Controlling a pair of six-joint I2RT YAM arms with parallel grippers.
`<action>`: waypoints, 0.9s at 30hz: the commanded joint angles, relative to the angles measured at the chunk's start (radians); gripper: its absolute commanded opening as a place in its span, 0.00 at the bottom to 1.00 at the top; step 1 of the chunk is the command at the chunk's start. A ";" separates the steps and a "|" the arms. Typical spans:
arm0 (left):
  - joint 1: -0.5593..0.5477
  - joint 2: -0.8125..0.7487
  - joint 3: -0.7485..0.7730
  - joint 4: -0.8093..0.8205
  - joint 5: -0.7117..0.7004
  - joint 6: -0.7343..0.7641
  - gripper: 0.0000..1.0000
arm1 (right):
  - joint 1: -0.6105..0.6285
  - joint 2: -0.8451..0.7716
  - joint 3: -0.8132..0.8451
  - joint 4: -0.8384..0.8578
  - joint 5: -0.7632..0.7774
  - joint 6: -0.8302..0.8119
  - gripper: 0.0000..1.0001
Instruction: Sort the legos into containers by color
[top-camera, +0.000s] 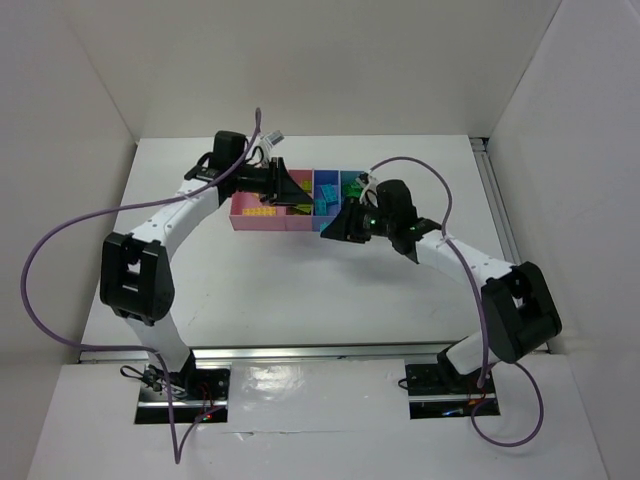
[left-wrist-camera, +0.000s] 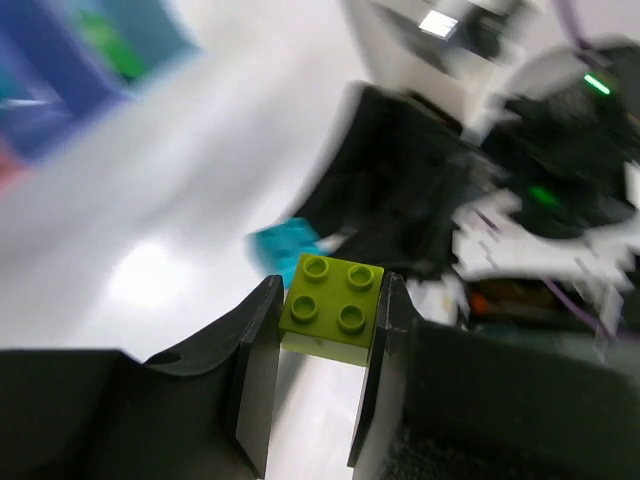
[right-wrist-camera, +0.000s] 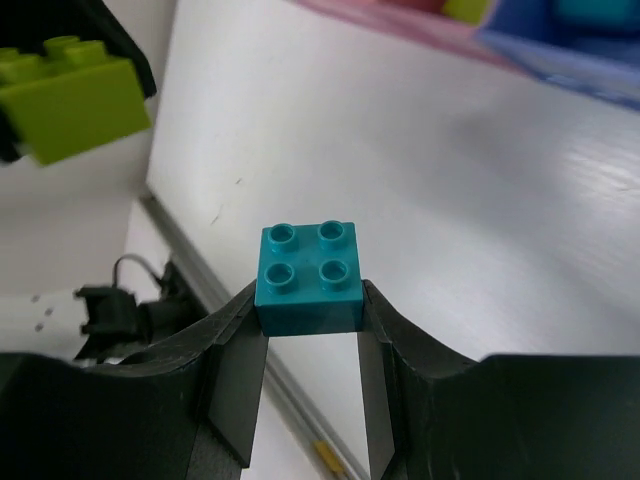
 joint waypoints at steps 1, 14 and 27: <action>0.023 0.041 0.117 -0.211 -0.292 0.076 0.00 | -0.019 -0.013 0.133 -0.129 0.181 -0.103 0.21; -0.020 0.220 0.325 -0.418 -0.717 0.041 0.00 | -0.028 0.376 0.586 -0.306 0.365 -0.242 0.24; -0.058 0.406 0.583 -0.503 -0.837 0.027 0.47 | -0.028 0.492 0.729 -0.341 0.439 -0.260 0.78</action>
